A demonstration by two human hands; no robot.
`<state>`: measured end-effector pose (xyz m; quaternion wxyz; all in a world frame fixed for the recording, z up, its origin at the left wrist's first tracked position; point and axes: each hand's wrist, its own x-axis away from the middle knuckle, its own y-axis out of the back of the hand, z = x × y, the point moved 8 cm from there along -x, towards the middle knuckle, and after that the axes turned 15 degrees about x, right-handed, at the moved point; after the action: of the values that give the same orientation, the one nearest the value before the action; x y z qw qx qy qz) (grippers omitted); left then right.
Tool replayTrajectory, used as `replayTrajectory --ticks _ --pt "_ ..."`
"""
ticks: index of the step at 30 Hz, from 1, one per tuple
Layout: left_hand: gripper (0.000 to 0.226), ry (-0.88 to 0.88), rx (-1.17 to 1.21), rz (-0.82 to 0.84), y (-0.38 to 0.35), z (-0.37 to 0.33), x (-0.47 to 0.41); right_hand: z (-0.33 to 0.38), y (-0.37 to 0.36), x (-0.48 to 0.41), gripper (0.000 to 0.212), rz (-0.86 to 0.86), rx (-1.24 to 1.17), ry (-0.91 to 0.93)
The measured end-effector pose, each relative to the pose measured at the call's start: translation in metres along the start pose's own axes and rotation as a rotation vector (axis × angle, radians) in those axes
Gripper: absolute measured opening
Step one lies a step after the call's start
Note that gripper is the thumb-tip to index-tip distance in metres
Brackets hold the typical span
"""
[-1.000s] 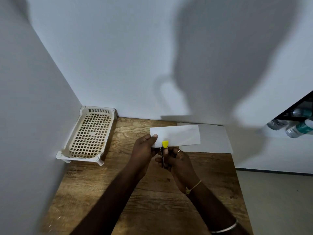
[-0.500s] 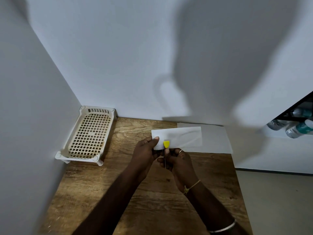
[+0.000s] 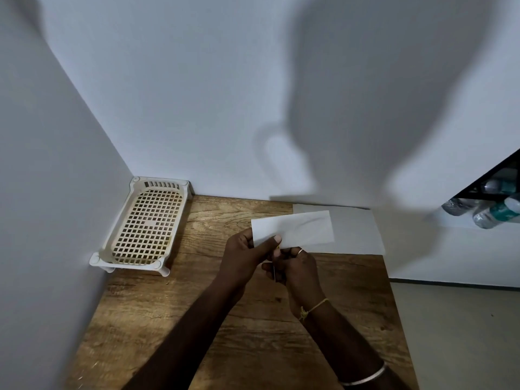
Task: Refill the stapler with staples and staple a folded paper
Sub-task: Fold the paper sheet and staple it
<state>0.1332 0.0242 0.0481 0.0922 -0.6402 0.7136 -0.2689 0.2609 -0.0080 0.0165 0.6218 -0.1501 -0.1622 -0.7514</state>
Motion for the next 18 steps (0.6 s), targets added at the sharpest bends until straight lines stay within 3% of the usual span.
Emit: replayTrajectory --ticks 7,11,18 --pt "0.038 -0.021 0.062 0.047 -0.006 -0.001 0.002 -0.003 0.007 0.001 0.007 -0.070 0.059 0.006" --pt "0.038 -0.024 0.078 0.029 -0.004 0.005 0.004 -0.012 0.010 0.001 0.015 -0.097 0.032 -0.060" --pt "0.038 -0.015 0.045 -0.021 0.002 0.019 0.008 -0.020 0.010 0.003 0.011 -0.093 0.086 -0.073"
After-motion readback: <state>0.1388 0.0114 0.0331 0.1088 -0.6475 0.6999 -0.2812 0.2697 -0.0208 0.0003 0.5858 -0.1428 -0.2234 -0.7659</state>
